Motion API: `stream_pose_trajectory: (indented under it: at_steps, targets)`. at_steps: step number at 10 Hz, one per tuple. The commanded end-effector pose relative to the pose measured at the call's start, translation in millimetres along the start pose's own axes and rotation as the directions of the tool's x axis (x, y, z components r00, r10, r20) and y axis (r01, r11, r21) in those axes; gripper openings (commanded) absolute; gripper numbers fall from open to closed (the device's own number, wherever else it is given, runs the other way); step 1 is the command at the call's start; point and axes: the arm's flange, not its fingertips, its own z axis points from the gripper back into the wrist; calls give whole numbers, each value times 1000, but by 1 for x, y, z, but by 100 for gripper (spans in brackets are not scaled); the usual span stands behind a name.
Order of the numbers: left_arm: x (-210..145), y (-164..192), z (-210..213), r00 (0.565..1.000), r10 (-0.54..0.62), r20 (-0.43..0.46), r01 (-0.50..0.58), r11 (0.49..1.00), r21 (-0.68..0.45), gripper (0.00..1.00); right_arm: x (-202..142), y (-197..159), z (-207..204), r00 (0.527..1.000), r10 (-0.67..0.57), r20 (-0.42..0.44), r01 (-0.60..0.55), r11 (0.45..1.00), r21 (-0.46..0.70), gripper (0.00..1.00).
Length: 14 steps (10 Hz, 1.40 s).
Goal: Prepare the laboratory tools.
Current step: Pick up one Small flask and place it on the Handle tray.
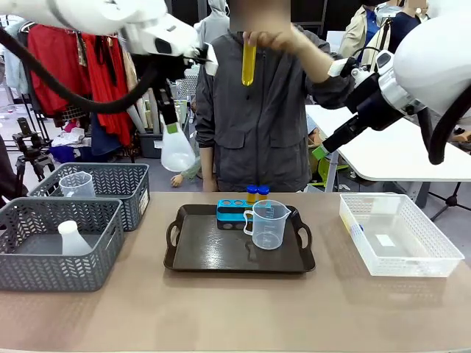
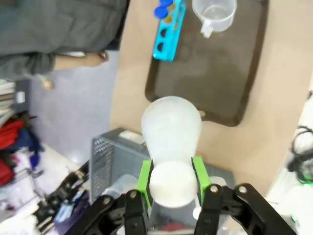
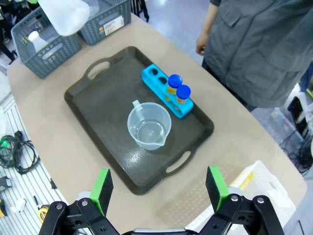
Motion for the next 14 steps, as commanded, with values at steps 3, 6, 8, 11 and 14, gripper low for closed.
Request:
stream_pose_trajectory:
  at_steps: [3,6,8,11,14]
  targets:
    - [37,10,-43,994,-111,8,112,991,-67,0,1,-1,0,1000,-3,16,3,1000,15,100]
    - [55,7,-79,987,-160,30,163,975,-152,0,1,-1,0,1000,-3,16,3,1000,15,100]
    - [59,7,-90,985,-171,40,175,969,-177,0,1,-1,0,1000,-3,16,3,1000,15,100]
    - [50,10,-80,989,-146,37,150,975,-164,0,1,-1,0,1000,-3,16,3,1000,15,100]
    - [37,12,-71,993,-118,29,121,983,-140,0,1,-1,0,1000,-3,16,3,1000,15,100]
